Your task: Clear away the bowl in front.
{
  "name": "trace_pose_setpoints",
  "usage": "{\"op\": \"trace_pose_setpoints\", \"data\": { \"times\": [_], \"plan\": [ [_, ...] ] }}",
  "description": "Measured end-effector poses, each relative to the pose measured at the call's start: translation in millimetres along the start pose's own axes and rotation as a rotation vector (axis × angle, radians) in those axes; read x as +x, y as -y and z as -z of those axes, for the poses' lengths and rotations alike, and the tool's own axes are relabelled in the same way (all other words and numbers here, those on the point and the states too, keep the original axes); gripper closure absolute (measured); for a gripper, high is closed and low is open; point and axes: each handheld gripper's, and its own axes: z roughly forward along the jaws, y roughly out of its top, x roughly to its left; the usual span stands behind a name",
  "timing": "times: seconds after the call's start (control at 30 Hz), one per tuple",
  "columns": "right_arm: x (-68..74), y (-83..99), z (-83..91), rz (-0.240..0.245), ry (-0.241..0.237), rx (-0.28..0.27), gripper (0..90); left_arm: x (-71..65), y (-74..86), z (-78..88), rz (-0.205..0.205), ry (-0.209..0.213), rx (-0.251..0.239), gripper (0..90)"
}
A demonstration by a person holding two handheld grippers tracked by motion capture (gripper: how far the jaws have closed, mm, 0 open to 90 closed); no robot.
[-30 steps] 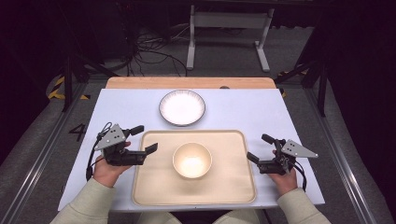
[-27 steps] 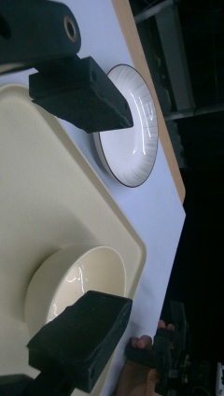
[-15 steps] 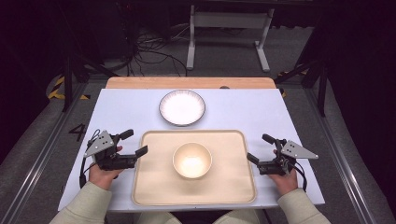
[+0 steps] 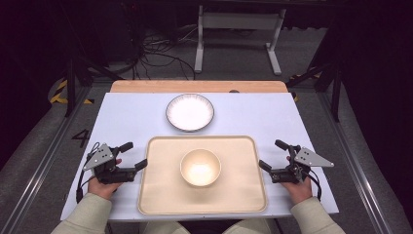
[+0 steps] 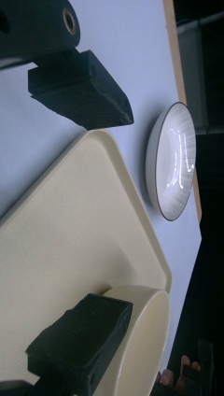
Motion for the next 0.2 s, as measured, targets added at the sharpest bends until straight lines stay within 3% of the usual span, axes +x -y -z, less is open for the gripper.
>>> {"op": "trace_pose_setpoints", "data": {
  "times": [0.2],
  "plan": [
    [-1.2, 1.1, -1.6, -0.002, 0.000, 0.000, 0.0, -1.8, -0.1, 1.4, -0.013, -0.004, -0.009, 11.4]
  ]
}}
